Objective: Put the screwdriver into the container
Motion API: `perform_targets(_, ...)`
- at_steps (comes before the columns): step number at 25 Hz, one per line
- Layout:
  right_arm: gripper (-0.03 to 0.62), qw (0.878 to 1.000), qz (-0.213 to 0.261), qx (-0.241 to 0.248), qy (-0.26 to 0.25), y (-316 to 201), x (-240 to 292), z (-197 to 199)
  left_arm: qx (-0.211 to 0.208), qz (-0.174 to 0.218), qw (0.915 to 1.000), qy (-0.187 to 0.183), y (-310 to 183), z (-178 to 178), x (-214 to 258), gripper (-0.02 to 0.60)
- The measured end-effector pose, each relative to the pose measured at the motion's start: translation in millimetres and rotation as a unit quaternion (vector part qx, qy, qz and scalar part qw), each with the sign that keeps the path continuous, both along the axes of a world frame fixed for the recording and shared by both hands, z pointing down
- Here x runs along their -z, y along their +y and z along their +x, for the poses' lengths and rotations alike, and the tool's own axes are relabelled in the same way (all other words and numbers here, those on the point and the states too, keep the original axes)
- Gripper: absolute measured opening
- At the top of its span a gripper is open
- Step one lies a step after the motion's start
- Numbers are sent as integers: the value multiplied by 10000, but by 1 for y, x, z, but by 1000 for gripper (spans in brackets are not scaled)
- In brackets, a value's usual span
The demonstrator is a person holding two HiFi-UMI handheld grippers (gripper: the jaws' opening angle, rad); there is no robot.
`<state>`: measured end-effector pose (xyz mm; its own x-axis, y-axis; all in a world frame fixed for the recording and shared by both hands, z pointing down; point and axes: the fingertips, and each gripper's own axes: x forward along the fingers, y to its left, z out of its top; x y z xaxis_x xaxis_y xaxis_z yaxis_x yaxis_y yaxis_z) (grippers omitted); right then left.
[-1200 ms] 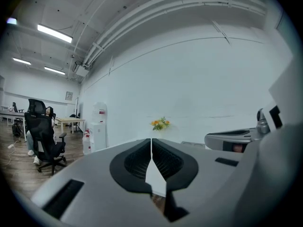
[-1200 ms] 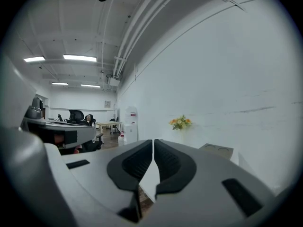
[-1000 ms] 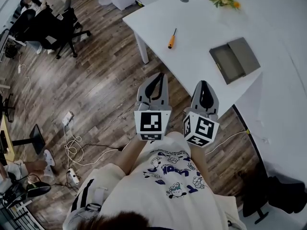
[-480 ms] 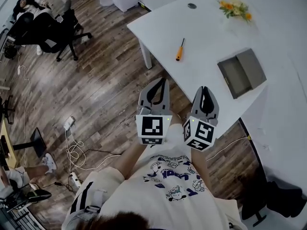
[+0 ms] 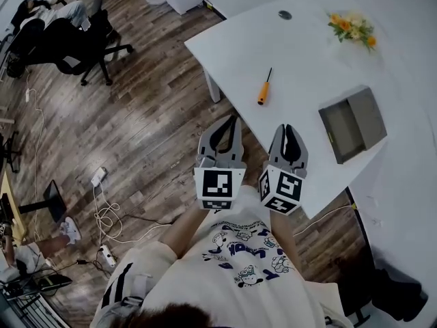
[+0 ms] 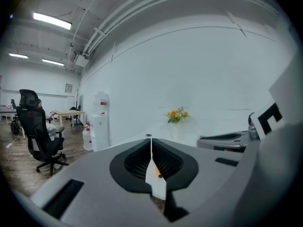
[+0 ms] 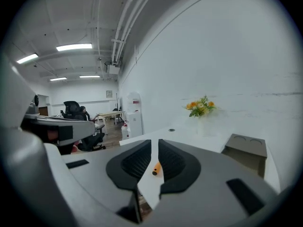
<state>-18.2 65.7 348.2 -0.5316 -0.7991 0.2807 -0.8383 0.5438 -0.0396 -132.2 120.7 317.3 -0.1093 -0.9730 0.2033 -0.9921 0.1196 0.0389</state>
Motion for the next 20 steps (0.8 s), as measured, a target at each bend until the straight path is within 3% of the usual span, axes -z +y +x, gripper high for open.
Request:
perform_targets(9, 91, 9986, -510, 123, -1, -73, -33, -53, -228, -219, 9995, -50, -82, -39, -16, 21)
perform_targets(20, 104, 9941, -1065, 34, 216, -123, -68, -78, -507, -551, 9971, 110, -146, -60, -38, 21)
